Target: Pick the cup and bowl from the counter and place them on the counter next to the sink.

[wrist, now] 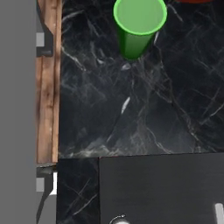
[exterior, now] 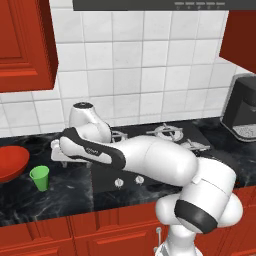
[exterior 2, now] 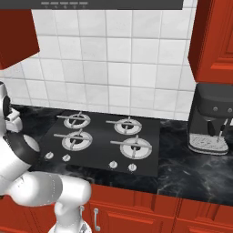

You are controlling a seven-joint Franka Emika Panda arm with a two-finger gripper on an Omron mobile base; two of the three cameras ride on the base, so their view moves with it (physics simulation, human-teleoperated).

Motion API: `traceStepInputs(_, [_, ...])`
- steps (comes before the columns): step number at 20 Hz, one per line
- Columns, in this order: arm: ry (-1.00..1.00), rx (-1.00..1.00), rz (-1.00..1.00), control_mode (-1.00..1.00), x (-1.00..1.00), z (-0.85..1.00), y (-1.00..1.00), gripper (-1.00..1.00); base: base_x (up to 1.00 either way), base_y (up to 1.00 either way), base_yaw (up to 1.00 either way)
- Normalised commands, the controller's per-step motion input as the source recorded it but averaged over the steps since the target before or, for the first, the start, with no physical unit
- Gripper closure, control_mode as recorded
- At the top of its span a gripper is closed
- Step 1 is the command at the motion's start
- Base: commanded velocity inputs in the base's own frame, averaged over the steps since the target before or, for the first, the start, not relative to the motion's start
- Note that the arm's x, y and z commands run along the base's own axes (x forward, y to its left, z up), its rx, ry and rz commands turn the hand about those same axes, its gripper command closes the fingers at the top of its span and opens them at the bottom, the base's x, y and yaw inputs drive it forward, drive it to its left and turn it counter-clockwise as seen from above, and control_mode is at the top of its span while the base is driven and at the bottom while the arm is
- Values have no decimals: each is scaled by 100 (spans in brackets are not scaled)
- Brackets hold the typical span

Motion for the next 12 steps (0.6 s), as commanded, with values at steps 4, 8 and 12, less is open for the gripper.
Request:
traceStepInputs(4, [0,0,-4,-100,0,-5,53,-100,0,0,0])
traceStepInputs(8, [0,0,-4,-100,1,-5,49,-100,0,0,0])
traceStepInputs(12, [0,0,-4,-100,7,0,48,-100,0,0,0])
